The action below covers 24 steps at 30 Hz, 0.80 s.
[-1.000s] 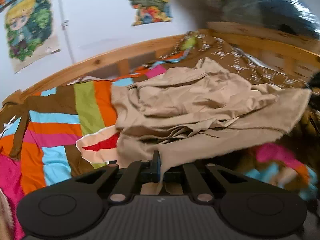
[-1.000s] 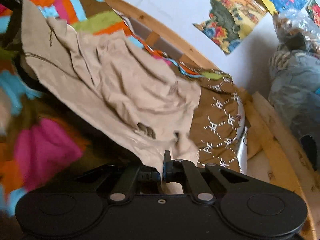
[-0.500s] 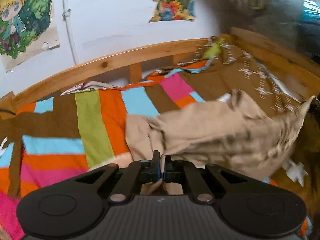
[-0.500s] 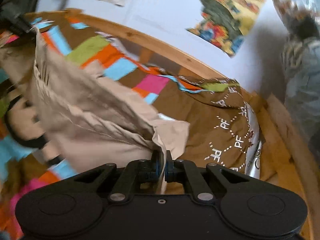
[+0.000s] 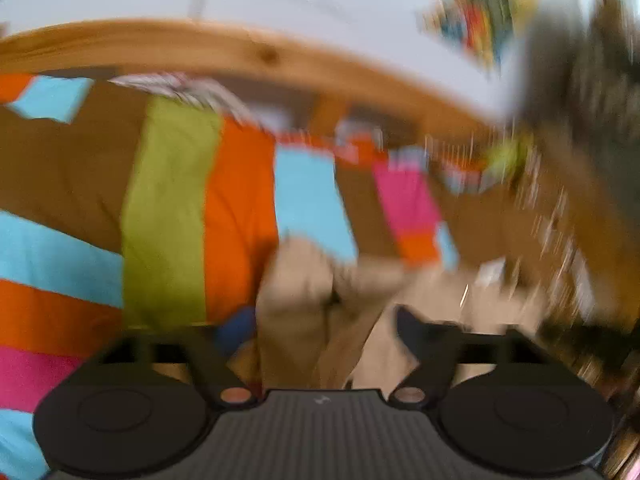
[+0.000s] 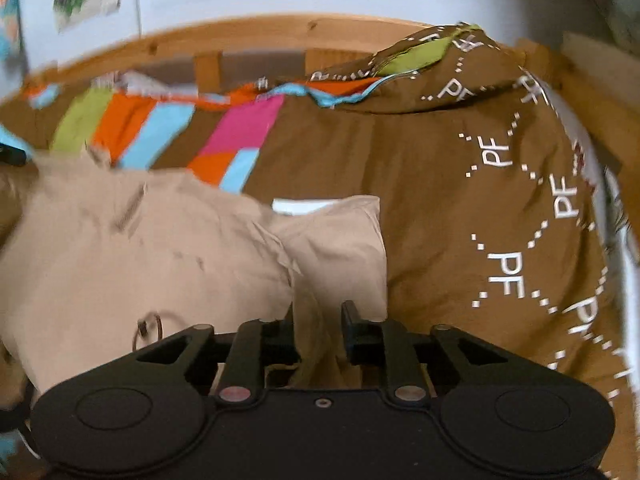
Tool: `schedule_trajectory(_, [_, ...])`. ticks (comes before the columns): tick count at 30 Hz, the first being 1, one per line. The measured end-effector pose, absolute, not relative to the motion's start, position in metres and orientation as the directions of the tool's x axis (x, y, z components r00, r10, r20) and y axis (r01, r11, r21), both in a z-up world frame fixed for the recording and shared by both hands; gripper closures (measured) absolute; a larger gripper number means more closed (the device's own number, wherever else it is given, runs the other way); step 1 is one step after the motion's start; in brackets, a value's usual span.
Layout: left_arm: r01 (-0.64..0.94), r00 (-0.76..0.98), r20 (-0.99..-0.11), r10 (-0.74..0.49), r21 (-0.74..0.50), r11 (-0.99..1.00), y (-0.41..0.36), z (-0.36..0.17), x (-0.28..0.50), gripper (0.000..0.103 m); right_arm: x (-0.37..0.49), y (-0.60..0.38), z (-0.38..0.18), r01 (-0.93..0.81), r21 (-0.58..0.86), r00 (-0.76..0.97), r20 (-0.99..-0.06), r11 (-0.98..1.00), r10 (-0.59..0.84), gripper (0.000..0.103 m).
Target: Fold large clothes
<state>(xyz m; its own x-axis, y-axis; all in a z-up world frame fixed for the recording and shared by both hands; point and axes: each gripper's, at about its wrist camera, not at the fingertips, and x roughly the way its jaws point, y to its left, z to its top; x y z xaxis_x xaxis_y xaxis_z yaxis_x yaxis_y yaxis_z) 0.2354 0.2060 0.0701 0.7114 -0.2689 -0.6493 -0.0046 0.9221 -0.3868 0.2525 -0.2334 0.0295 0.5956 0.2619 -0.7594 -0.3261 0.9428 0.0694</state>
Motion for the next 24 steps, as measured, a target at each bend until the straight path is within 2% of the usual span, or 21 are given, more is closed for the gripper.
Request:
schedule_trajectory(2, [-0.002,0.765,-0.57,-0.301,-0.469,0.883,0.224,0.081,0.226,0.01,0.249,-0.241,0.033,-0.298,0.122,0.616,-0.734,0.947,0.288,0.076])
schedule_trajectory(3, [-0.015,0.78,-0.548,-0.302,-0.499,0.866,0.233,0.086,0.221,0.01,0.245,-0.244,0.037,-0.29,0.136,0.633,-0.715,0.947,0.296,0.07])
schedule_trajectory(5, [-0.041,0.803,-0.534,-0.264,-0.492,0.87,0.238,0.094,0.206,0.01,0.237,-0.253,0.047,-0.273,0.147,0.679,-0.671,0.951,0.299,0.051])
schedule_trajectory(7, [-0.025,0.816,-0.527,-0.236,-0.441,0.897,0.235,0.096,0.185,0.008,0.222,-0.267,0.06,-0.265,0.171,0.73,-0.607,0.949,0.314,0.021])
schedule_trajectory(10, [0.032,0.811,-0.533,-0.241,-0.371,0.928,0.221,0.087,0.146,0.004,0.182,-0.289,0.075,-0.261,0.173,0.8,-0.512,0.95,0.313,0.006])
schedule_trajectory(12, [0.074,0.798,-0.541,-0.267,-0.351,0.933,0.212,0.072,0.121,0.001,0.149,-0.301,0.077,-0.256,0.145,0.825,-0.483,0.956,0.294,0.001])
schedule_trajectory(14, [0.094,0.774,-0.57,-0.276,-0.327,0.94,0.2,0.052,0.099,0.001,0.117,-0.305,0.07,-0.271,0.062,0.831,-0.488,0.96,0.266,0.001])
schedule_trajectory(17, [0.084,0.721,-0.645,-0.253,-0.282,0.956,0.183,0.025,0.085,0.001,0.088,-0.299,0.05,-0.322,-0.091,0.803,-0.553,0.942,0.221,0.001])
schedule_trajectory(19, [0.061,0.72,-0.662,-0.208,-0.238,0.969,0.176,0.013,0.08,0.004,0.086,-0.287,0.035,-0.368,-0.161,0.784,-0.584,0.916,0.212,0.008])
schedule_trajectory(22, [0.014,0.733,-0.663,-0.154,-0.212,0.977,0.173,0.007,0.082,0.018,0.092,-0.27,0.022,-0.411,-0.176,0.776,-0.582,0.895,0.242,0.016])
schedule_trajectory(23, [0.006,0.736,-0.659,-0.153,-0.22,0.976,0.173,0.007,0.083,0.027,0.096,-0.263,0.017,-0.42,-0.185,0.78,-0.573,0.889,0.25,0.018])
schedule_trajectory(24, [0.002,0.74,-0.655,-0.156,-0.23,0.973,0.175,0.008,0.083,0.041,0.099,-0.258,0.013,-0.425,-0.191,0.784,-0.567,0.885,0.254,0.028])
